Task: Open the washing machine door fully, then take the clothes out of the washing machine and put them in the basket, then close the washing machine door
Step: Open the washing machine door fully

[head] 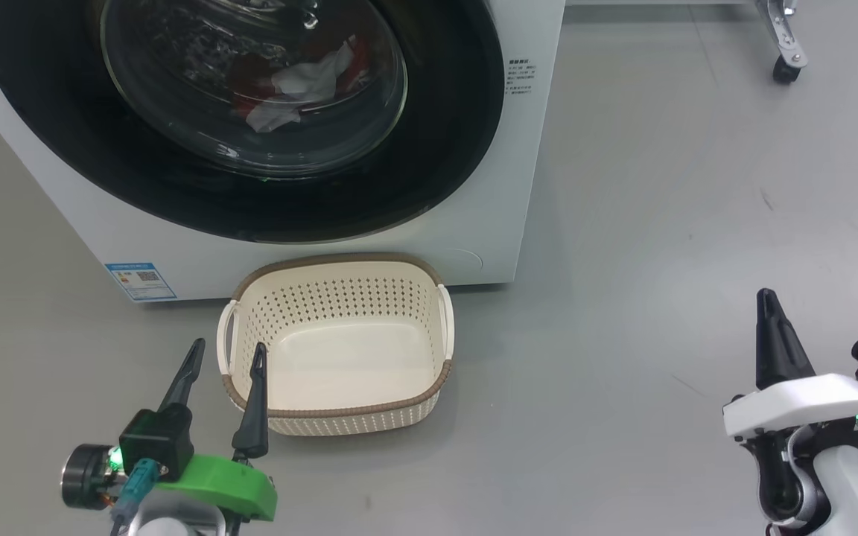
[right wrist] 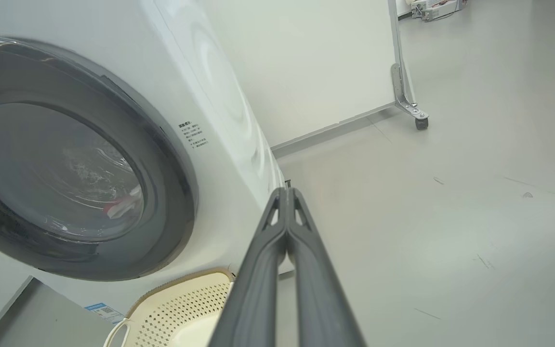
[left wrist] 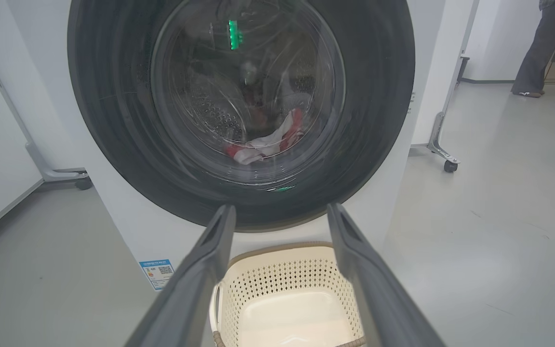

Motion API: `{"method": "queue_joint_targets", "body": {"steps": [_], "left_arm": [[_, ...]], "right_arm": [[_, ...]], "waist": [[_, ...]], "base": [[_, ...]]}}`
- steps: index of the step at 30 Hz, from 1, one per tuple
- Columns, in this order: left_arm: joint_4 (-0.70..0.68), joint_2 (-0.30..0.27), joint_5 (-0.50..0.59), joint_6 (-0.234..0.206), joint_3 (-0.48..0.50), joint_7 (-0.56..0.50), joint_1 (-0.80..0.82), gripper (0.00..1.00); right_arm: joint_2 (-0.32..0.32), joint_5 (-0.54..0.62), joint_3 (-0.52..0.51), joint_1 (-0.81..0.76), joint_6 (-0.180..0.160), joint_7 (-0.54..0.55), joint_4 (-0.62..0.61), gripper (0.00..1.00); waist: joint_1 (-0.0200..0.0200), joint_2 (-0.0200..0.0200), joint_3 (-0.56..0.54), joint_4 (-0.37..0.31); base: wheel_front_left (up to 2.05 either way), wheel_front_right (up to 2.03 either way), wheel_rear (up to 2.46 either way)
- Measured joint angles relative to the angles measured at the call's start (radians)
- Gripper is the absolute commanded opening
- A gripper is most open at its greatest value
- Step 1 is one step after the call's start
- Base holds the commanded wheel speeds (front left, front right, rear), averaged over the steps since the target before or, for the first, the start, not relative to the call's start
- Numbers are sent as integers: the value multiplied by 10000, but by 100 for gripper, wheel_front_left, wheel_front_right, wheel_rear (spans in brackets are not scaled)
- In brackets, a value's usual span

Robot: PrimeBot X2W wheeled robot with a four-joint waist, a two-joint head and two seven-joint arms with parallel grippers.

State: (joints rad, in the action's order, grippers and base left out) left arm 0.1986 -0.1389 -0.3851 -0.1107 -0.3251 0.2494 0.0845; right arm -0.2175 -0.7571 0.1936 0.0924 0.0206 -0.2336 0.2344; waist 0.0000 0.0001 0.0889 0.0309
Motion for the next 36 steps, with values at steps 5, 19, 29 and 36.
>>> {"method": "queue_joint_targets", "body": {"steps": [5,19,29,36], "left_arm": [[-153,63,82,0,-42,2,208,100],[-485,244,355,0,-63,13,838,100],[-673,449,516,0,-286,15,1538,100],[-709,543,602,0,-318,15,1886,100]], "right_arm": [[257,-1070,-441,510,351,268,8,0],[1152,-5106,-1636,2603,750,2084,192,0],[1120,-7833,-2606,4882,646,3898,458,0],[807,-8447,-2708,6148,251,4859,721,0]], "waist": [[0,0,401,70],[0,0,1492,311],[0,0,2491,513],[0,0,3030,724]], "base": [[0,0,0],[0,0,0],[0,0,0],[0,0,0]]}}
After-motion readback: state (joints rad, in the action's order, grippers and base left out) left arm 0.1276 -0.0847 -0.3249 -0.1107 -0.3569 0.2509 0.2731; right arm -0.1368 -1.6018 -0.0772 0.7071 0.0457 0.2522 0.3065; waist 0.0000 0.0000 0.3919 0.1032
